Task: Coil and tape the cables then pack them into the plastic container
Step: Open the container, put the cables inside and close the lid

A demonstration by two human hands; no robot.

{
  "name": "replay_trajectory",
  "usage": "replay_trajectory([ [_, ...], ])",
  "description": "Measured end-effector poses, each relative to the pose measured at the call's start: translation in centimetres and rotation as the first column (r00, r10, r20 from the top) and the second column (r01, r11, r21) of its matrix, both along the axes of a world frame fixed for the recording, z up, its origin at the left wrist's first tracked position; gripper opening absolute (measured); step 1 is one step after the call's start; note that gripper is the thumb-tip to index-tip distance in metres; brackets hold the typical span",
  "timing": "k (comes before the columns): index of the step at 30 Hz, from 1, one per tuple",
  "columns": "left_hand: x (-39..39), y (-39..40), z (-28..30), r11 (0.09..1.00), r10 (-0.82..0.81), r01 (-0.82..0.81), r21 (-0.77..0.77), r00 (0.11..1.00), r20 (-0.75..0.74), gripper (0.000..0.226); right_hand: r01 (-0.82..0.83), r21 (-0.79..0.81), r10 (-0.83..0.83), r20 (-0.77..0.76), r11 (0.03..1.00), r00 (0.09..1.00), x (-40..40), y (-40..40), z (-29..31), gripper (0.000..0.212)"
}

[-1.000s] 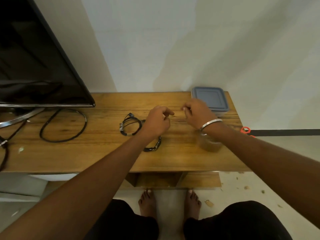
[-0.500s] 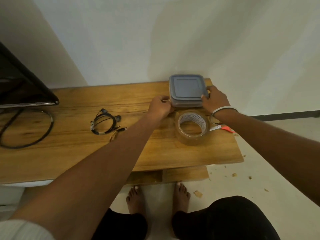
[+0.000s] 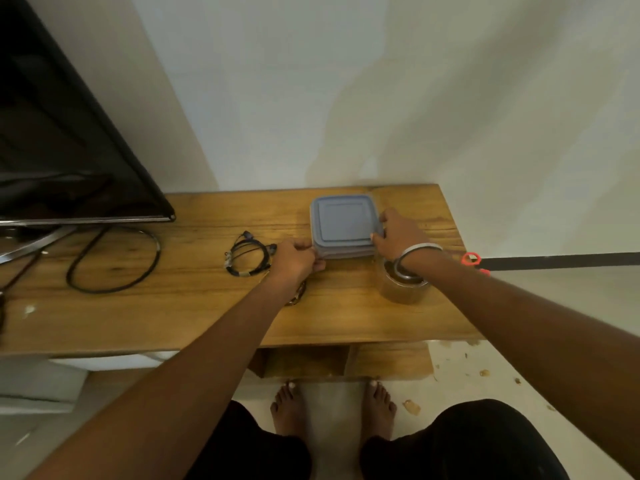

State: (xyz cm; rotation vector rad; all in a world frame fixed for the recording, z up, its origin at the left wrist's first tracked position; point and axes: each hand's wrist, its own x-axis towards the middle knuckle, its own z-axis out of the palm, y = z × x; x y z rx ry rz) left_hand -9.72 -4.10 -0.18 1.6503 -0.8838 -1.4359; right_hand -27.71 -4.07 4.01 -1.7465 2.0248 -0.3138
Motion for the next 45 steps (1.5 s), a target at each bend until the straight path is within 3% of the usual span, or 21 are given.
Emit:
replay_trajectory([
  [2,1.3,0.9,0.1,1.0,0.001,-0.001,0.02,1.0,0.014,0.018,-0.034,0.003,0.034,-0.121,0.999,0.992,1.4,0.6,0.2,0.035],
  [6,3.0,2.4,0.3,0.999,0.018,-0.019,0.04,1.0,0.017,0.016,-0.068,0.009,0.069,-0.21,0.998,0.975,3.2,1.3,0.1,0.035],
  [10,3.4,3.0,0.5,0.999,0.027,-0.027,0.04,1.0,0.0,0.017,-0.122,-0.128,0.072,-0.339,0.984,0.938,4.7,2.1,-0.1,0.043],
  [13,3.5,3.0,0.4,0.999,0.023,-0.023,0.025,1.0,-0.002,0.017,-0.287,-0.282,0.231,-0.215,0.916,0.949,6.1,2.6,-0.3,0.033],
  [16,3.7,2.9,0.2,1.0,0.007,-0.006,0.008,1.0,-0.014,0.019,-0.42,-0.298,0.386,-0.167,0.857,0.907,8.1,3.0,-0.8,0.026],
  [25,4.2,2.5,0.1,0.999,-0.003,0.007,0.042,0.997,-0.08,0.014,-0.432,-0.302,0.394,-0.18,0.85,0.901,9.9,2.4,-1.8,0.018],
  [30,4.0,2.2,0.0,0.999,-0.027,0.028,0.036,0.999,-0.025,0.014,-0.468,-0.371,0.43,-0.184,0.802,0.884,8.4,2.3,-1.2,0.017],
  [35,3.8,2.1,0.2,1.0,-0.012,0.011,0.025,0.999,0.042,0.013,-0.341,-0.546,0.368,-0.065,0.765,0.928,6.9,2.1,1.2,0.012],
  [39,3.6,2.1,0.6,0.999,-0.018,0.013,0.041,0.993,0.115,0.021,0.017,-0.641,0.164,0.222,0.767,0.961,4.8,1.4,2.9,0.011],
  [42,3.5,2.1,0.8,0.999,-0.039,0.035,0.021,0.982,0.187,0.027,0.344,-0.618,-0.035,0.455,0.707,0.89,2.5,0.5,3.2,0.008],
  [45,3.5,2.2,0.8,0.997,-0.065,0.073,-0.015,0.948,0.312,0.021,0.576,-0.456,-0.239,0.605,0.678,0.76,0.1,-0.1,2.9,0.013],
])
